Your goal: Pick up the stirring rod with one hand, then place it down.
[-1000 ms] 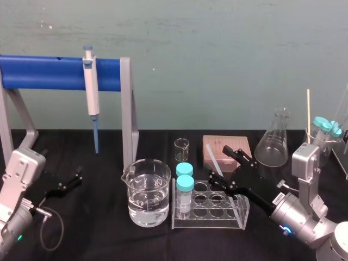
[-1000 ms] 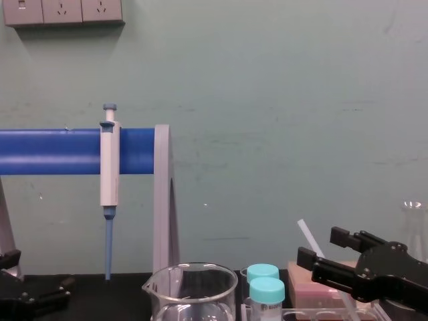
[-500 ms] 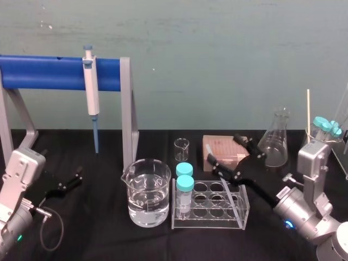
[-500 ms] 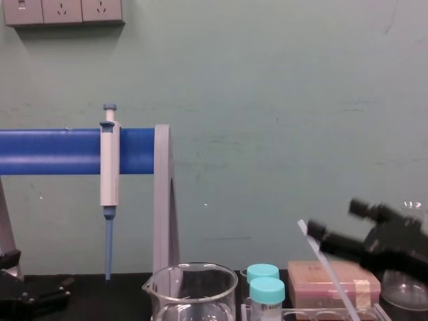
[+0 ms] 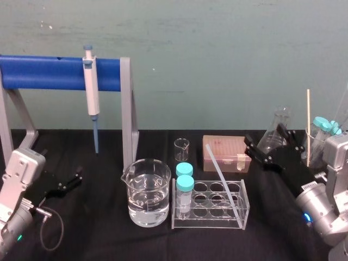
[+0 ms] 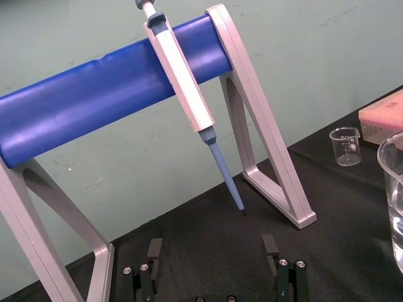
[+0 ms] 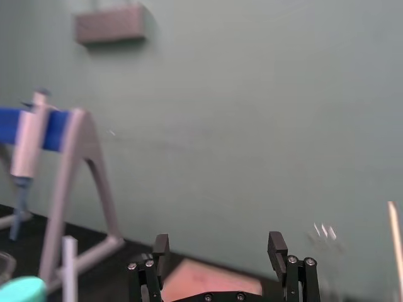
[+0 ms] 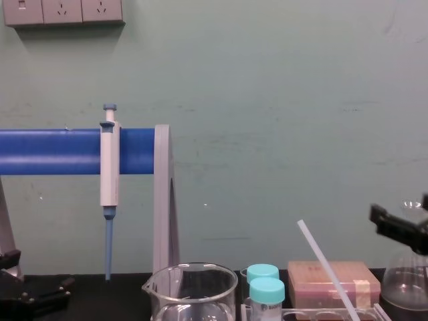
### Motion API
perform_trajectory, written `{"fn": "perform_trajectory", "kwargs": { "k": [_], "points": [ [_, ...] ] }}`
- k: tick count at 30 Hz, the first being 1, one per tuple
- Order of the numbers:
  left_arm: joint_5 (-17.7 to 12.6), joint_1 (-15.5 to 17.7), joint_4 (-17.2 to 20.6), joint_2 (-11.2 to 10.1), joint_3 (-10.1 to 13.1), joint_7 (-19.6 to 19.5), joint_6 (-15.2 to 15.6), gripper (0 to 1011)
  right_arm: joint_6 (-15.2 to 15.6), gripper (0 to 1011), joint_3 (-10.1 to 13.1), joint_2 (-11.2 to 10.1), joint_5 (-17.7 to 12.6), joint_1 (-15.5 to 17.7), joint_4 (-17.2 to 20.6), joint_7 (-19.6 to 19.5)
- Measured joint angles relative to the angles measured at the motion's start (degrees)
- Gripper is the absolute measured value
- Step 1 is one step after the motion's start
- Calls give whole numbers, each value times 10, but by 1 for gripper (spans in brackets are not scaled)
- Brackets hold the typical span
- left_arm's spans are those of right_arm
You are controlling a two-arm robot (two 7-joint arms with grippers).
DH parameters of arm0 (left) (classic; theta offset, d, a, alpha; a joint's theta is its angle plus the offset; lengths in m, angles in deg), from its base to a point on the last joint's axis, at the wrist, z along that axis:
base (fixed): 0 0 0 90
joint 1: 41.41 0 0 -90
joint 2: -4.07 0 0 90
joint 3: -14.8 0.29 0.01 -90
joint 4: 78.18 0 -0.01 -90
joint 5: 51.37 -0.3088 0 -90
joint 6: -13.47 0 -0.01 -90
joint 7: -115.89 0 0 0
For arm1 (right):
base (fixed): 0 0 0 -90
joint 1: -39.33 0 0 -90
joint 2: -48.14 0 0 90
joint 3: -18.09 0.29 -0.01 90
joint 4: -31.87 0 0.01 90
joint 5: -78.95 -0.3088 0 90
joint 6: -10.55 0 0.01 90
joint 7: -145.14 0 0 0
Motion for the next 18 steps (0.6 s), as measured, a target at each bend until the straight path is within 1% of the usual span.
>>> {"fn": "perform_trajectory", "kwargs": {
  "k": [1, 3, 4, 6, 7, 8, 11, 18],
  "points": [
    [0, 0, 0, 0, 0, 0, 0, 1000, 26, 1003, 7, 2, -6, 5, 4, -7],
    [0, 0, 0, 0, 0, 0, 0, 1000, 50, 1003, 14, 4, -10, 9, 7, -14],
    [0, 0, 0, 0, 0, 0, 0, 1000, 72, 1003, 19, 6, -12, 13, 10, -20],
    [0, 0, 0, 0, 0, 0, 0, 1000, 93, 1003, 22, 7, -15, 16, 12, -24],
    [0, 0, 0, 0, 0, 0, 0, 1000, 114, 1003, 24, 7, -15, 18, 14, -26],
    [0, 0, 0, 0, 0, 0, 0, 1000, 124, 1003, 25, 8, -16, 18, 14, -26],
    [0, 0, 0, 0, 0, 0, 0, 1000, 145, 1003, 28, 10, -17, 18, 14, -26],
    [0, 0, 0, 0, 0, 0, 0, 1000, 139, 1003, 27, 9, -17, 18, 14, -26]
  ]
}}
